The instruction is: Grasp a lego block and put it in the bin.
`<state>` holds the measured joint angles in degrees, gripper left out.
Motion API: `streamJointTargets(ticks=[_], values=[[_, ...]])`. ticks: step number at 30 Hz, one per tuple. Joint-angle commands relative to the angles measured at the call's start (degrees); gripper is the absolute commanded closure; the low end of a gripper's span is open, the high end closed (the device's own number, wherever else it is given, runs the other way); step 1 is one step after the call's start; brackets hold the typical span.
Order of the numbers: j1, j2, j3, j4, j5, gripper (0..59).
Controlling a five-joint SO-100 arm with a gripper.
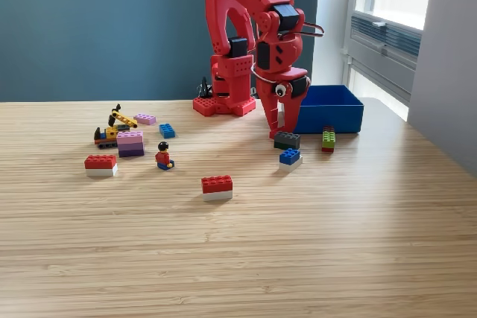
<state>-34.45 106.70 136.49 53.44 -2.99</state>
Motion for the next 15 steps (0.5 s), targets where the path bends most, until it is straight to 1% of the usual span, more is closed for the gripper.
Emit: streamJointTargets(ticks=[1, 5, 9, 15], values=[[0.26, -0.26, -3.96, 2.29, 2.29, 58.6], [0.53, -0.18, -12.04, 10.02, 3.96, 58.6], [0.62, 0.09, -22.32, 17.67, 4.57, 58.6], [-0.18, -0.09, -35.33, 25.22, 5.45, 58.6]])
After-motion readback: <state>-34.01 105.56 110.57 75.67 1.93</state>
